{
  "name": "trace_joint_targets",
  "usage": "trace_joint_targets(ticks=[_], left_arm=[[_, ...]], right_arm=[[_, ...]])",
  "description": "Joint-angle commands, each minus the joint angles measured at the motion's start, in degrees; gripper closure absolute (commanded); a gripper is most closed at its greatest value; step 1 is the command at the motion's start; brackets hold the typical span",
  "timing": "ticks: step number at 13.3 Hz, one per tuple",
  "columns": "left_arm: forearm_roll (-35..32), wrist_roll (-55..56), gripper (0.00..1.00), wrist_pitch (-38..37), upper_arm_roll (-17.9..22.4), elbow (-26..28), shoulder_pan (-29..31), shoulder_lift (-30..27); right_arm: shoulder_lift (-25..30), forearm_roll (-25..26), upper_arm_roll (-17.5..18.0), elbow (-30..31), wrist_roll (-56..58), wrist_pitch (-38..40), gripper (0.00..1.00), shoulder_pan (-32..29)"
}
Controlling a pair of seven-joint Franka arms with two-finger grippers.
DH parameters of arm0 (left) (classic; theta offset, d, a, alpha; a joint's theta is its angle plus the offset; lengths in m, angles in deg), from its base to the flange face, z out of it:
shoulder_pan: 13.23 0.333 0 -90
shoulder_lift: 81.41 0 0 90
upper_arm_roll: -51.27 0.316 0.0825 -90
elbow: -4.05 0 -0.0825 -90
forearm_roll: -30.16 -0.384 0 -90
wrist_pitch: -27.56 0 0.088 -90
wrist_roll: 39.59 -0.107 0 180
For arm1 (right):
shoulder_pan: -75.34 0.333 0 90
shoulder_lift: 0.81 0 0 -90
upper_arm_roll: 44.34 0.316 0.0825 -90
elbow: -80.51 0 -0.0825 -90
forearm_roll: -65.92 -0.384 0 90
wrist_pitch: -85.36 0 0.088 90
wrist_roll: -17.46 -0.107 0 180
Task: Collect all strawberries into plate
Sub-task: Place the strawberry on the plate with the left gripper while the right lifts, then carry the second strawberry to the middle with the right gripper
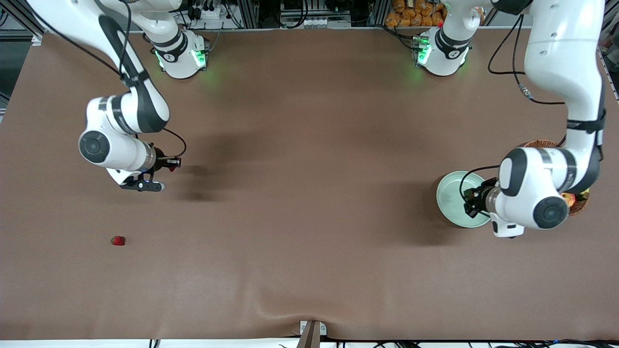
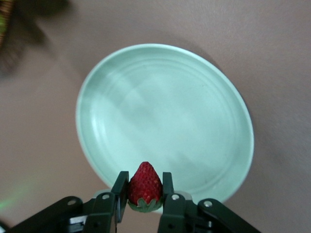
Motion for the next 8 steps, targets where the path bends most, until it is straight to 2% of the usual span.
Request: trace_joint_targets(ticks=[1, 2, 4, 5, 6, 7, 8], left_arm=[[-1.0, -0.6, 1.0, 5.4, -0.5, 2.9, 1.1, 1.3], [-1.1, -0.7, 1.0, 6.7, -0.4, 3.6, 1.4, 1.5], [-1.9, -0.8, 1.0, 7.0, -0.3, 3.8, 2.1, 1.9], [-2.0, -1.0, 0.97, 7.0, -0.3, 3.7, 2.9, 1.9], [-2.0, -1.0, 0.85, 7.0, -0.3, 3.7, 3.0, 1.9], [-2.0, -1.0, 0.36, 7.0, -0.3, 3.7, 3.2, 1.8], [-2.0, -0.9, 0.0, 7.0, -0.3, 3.5, 3.2, 1.5]], right_arm=[[1.2, -2.6, 0.8, -10.5, 0.0, 12.9, 0.87, 3.3], [1.1, -4.6, 0.8, -13.8, -0.2, 15.7, 0.87, 5.0], [0.6, -7.6, 0.8, -17.8, -0.3, 16.6, 0.88, 8.9], [0.3, -8.9, 0.8, -19.5, -0.3, 16.4, 0.93, 11.5], [-0.6, -10.6, 0.7, -21.6, -0.4, 16.2, 0.96, 14.1], [-2.6, -12.3, 0.6, -23.8, -1.0, 15.1, 0.97, 17.4], [-4.6, -12.5, 0.6, -25.6, -2.9, 13.1, 0.97, 20.1]])
